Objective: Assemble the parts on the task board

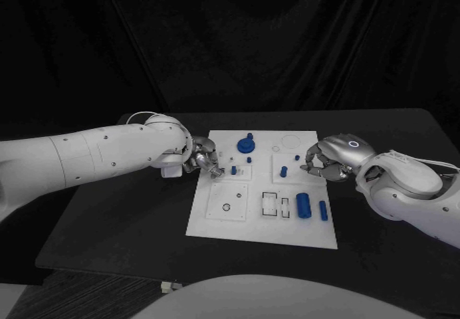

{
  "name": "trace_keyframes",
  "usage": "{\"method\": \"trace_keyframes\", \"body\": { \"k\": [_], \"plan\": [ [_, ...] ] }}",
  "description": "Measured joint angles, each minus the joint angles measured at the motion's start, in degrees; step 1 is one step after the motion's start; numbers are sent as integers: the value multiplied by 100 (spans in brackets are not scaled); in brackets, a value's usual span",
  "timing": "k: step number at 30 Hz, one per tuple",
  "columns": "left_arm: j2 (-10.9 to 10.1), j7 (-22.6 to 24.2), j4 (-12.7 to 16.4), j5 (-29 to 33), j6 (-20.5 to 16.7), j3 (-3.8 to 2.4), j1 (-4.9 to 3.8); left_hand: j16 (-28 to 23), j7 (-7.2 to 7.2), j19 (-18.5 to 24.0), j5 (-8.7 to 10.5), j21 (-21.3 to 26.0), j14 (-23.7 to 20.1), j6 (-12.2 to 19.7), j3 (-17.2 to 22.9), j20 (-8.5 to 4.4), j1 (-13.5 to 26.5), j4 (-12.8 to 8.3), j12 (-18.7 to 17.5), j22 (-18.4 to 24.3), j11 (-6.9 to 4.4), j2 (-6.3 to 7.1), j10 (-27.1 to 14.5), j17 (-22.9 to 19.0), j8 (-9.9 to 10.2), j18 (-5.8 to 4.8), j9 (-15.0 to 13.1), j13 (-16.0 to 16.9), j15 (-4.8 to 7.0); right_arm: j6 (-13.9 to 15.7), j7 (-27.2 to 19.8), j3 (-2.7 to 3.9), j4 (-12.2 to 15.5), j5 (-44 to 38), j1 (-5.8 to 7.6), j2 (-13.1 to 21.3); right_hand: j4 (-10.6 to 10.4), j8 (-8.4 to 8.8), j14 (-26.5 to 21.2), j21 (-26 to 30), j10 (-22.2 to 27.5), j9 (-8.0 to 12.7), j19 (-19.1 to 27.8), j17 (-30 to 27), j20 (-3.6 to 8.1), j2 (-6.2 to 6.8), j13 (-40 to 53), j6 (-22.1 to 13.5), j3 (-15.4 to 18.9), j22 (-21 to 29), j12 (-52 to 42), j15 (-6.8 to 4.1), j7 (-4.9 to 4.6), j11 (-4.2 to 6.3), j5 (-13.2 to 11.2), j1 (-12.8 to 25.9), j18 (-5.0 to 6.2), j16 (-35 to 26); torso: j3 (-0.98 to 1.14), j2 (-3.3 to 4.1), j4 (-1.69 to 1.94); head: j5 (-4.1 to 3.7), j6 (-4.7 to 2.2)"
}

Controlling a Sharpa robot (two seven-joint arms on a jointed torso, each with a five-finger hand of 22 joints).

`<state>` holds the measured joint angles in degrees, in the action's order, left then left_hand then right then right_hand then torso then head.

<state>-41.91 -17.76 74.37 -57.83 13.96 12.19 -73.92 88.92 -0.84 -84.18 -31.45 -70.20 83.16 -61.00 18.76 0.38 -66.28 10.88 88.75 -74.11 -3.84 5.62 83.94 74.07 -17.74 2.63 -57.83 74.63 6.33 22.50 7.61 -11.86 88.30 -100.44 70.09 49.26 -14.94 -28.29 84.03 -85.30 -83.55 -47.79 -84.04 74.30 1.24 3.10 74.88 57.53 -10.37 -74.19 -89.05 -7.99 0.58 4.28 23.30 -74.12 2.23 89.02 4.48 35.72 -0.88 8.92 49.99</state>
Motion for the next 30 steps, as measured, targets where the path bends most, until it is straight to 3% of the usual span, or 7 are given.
{"method": "trace_keyframes", "body": {
  "k": [12,30],
  "plan": [
    [220,-187,-281,261,162,0,-3,0,0,0,0,0,0,0,0,0,0,0,0,0,0,0,0,0,0,0,1,0,0,-37,6,0,0,0,0,3,0,0,0,0,0,0,0,0,0,0,0,0,0,0,0,0,0,0,0,0,0,0,-3,4,2,-5,0],
    [280,-270,-404,334,59,0,-3,0,0,0,80,-1,0,0,78,0,0,-78,0,0,0,0,0,0,0,0,1,0,0,-50,13,0,4,0,-9,2,0,0,0,0,0,0,0,0,0,0,0,0,0,0,0,0,0,0,0,0,1,0,-3,4,3,-19,0]
  ]
}}
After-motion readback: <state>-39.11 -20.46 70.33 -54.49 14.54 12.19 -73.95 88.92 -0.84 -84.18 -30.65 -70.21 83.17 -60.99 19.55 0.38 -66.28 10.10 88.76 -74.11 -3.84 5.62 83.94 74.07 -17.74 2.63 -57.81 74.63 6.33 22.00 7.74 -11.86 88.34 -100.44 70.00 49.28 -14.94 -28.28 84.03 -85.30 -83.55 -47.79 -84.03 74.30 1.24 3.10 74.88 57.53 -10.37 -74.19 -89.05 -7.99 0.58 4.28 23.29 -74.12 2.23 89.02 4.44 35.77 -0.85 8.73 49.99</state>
